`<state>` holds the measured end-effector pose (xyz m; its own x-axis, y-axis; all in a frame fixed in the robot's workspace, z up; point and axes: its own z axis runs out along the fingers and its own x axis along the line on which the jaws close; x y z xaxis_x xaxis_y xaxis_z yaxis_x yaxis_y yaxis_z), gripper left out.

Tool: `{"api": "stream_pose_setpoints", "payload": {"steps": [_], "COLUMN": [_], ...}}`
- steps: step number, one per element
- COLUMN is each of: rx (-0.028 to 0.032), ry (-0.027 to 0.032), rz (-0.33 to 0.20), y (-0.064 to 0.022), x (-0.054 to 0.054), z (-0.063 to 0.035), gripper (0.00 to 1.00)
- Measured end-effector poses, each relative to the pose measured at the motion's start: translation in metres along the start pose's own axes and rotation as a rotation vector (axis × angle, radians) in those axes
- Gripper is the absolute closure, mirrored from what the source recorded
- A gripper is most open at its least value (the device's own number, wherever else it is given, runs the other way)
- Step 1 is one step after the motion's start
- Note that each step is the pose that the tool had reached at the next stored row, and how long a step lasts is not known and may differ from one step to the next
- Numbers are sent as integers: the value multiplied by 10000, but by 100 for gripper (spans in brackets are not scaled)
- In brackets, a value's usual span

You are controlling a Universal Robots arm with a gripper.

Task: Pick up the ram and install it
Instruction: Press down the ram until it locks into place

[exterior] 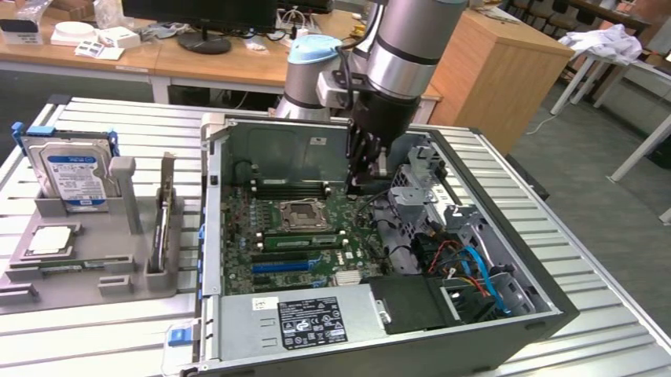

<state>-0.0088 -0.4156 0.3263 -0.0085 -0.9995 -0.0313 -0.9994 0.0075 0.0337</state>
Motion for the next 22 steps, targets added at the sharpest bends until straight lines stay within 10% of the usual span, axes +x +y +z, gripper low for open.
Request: {"api": "stream_pose_setpoints", "payload": {"steps": [22], "rx": [0], "ry": [1], "rz": [-1], "y": [-4], "x": [4], "z": [108], "gripper": [89]}}
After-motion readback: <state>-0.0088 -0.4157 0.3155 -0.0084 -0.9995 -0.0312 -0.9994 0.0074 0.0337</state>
